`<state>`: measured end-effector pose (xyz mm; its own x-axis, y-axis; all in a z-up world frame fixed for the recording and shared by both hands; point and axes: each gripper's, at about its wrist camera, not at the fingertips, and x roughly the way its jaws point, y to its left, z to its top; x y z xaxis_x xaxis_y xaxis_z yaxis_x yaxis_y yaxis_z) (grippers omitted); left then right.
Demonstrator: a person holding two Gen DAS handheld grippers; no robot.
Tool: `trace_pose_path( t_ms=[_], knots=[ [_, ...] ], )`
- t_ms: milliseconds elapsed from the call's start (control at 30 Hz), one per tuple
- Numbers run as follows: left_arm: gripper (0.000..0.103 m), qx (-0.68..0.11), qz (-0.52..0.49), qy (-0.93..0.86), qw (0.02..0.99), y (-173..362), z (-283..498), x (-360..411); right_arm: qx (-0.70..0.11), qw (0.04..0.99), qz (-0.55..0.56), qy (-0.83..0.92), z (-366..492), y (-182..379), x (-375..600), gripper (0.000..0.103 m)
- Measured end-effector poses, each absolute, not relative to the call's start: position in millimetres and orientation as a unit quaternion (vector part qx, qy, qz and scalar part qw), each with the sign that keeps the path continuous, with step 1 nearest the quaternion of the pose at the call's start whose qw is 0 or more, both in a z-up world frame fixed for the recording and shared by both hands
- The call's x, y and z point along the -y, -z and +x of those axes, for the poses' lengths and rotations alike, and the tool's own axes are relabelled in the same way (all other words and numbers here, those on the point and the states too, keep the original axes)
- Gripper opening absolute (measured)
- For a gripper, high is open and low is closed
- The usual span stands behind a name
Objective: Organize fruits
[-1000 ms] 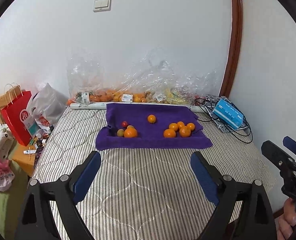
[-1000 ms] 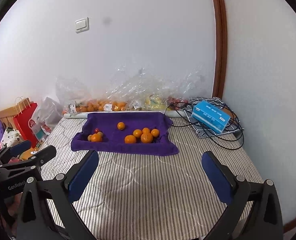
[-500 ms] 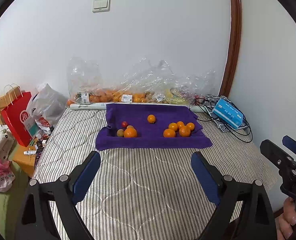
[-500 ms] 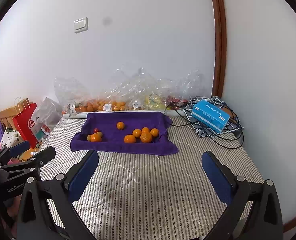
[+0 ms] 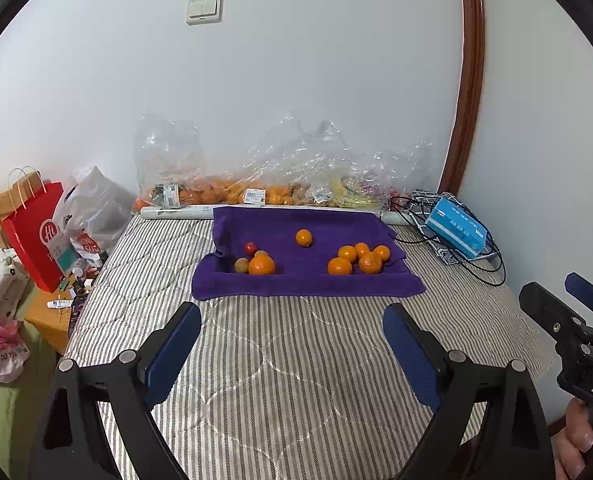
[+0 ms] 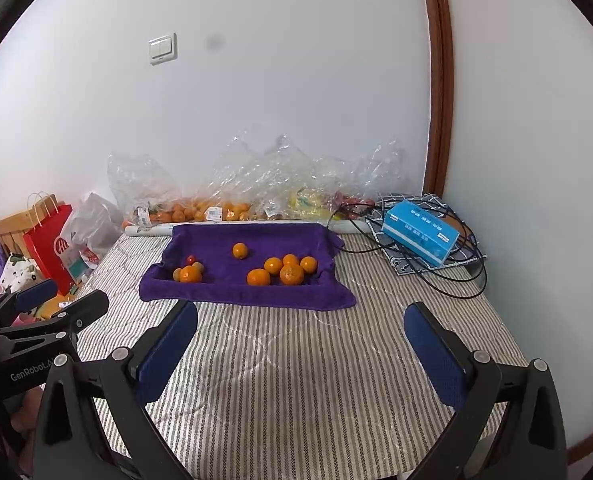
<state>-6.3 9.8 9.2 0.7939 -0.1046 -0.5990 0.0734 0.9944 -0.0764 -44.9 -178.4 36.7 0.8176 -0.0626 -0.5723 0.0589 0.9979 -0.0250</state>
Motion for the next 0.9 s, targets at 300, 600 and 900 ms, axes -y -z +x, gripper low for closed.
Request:
trace_pose_path(
  t_ms=[300, 600, 900],
  knots=[
    [0.092, -0.316, -0.023, 0.047, 0.947, -9.4, -7.1, -7.8, -0.298, 0.954, -0.003, 0.032, -45.5, -36.6, 179.0, 0.102],
    [0.093, -0.316, -0.022, 0.045, 0.948, -9.5, -7.7, -4.9, -0.297, 0.954, -0.005, 0.031, -46.4, -36.7, 180.2, 0.102],
    [0.094, -0.314, -0.022, 0.043, 0.948, -10.9, -7.1, -3.9, -0.298, 0.954, -0.005, 0.031, -46.3, -36.9, 178.7, 0.102]
  ],
)
